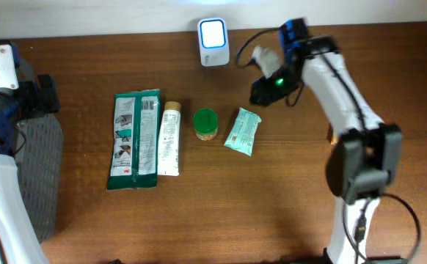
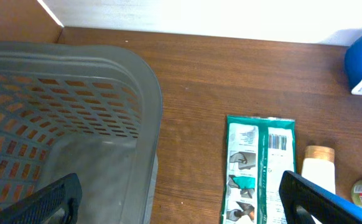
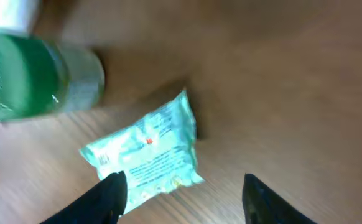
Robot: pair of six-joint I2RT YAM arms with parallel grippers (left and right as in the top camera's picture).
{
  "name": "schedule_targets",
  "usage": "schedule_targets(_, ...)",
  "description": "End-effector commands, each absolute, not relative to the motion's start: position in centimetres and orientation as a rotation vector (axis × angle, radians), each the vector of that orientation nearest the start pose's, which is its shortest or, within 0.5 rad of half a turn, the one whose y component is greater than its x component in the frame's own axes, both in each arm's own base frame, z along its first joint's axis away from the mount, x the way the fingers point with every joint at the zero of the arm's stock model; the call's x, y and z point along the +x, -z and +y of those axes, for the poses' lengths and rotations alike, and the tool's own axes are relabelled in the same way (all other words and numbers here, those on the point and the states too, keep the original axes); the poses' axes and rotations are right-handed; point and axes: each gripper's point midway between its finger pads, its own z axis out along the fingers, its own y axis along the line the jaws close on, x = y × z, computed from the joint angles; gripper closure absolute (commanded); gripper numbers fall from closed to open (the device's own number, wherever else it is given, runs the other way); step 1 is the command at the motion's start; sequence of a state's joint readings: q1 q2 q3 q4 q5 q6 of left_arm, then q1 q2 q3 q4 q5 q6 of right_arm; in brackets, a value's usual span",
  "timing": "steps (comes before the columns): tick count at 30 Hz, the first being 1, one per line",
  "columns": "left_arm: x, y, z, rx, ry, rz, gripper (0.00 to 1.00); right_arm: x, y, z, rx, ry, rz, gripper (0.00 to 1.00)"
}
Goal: Scan the item barcode
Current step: 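Reach the right gripper to the mint-green packet and grasp it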
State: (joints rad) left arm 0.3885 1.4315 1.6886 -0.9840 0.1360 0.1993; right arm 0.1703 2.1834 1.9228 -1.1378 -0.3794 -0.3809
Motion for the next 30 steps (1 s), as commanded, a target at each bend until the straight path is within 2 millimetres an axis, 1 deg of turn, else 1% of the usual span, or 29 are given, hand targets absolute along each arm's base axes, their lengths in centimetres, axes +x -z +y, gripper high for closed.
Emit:
schedule_targets(1,36.8,-33.5,12.5,-0.127,-0.145,2.284,0.01,44.0,-7.2,15.3,-1.024,-0.614,2.724,0.42)
schedule_targets(2,36.8,-33.5,12.5,-0.127,-0.145,2.284,0.01,43.9,-6.4,15.3,-1.031,-0.621,2.739,0.41)
schedule_targets(5,36.8,-33.5,12.5,-0.127,-0.145,2.284,0.01,43.7,-5.2,15.3,-1.055,-0.635,2.754,0.41)
schedule_targets(13,36.8,-33.5,12.5,-0.127,-0.145,2.284,0.01,43.3,-3.5,15.2,-1.070,-0.656,2.785,0.40)
schedule_targets(20,36.8,-33.5,12.5,-0.127,-0.145,2.284,0.01,43.2,-1.1,15.1,-1.093,-0.667,2.809,0.40)
schedule_targets(22,36.8,-33.5,12.5,-0.127,-0.145,2.284,0.01,42.9,-0.9,15.3,-1.090,-0.692,2.815,0.41)
schedule_targets(23,36.8,-33.5,12.5,-0.127,-0.145,2.284,0.01,42.7,-1.0,15.5,-1.087,-0.711,2.817,0.43)
schedule_targets(24,36.8,-33.5,12.5,-0.127,-0.145,2.284,0.01,42.5,-1.0,15.5,-1.079,-0.727,2.827,0.47)
schedule_targets(25,36.8,-33.5,12.5,-0.127,-0.145,2.284,0.01,42.2,-1.0,15.4,-1.051,-0.732,2.853,0.61)
schedule_targets(26,36.8,-33.5,12.5,-0.127,-0.145,2.284,0.01,42.0,-1.1,15.3,-1.017,-0.740,2.882,0.68)
schedule_targets(27,36.8,-33.5,12.5,-0.127,-0.145,2.284,0.01,41.7,-1.1,15.0,-0.969,-0.748,2.918,0.83)
schedule_targets(28,36.8,-33.5,12.5,-0.127,-0.145,2.284,0.01,41.6,-1.2,14.5,-0.896,-0.756,2.961,0.91)
schedule_targets(30,36.8,-33.5,12.5,-0.127,-0.145,2.284,0.01,41.6,-1.7,13.6,-0.766,-0.758,3.013,0.96)
